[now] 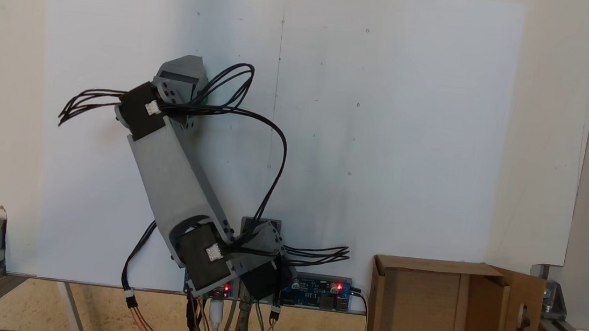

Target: Grasp a green dice and put it in the bin.

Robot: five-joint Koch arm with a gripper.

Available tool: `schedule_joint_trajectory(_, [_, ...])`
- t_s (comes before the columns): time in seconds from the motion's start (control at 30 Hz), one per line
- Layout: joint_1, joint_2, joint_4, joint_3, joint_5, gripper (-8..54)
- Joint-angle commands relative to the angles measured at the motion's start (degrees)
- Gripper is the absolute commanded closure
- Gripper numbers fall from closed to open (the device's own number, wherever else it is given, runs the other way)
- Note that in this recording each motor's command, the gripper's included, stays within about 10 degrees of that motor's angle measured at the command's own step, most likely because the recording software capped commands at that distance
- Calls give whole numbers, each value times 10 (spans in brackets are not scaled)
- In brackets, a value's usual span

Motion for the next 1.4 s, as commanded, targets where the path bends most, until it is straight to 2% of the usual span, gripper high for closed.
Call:
schedule_joint_trajectory(0.0, [2,4,-2,-6,46,24])
schedule_joint_trajectory(1.03, [13,-33,-33,5,46,44])
schedule_joint_trajectory(1.13, [13,-33,-32,8,46,109])
schedule_joint_trajectory(1.33, [20,-33,-31,15,50,324])
schedule_joint_trajectory(1.37, [22,-32,-30,15,51,339])
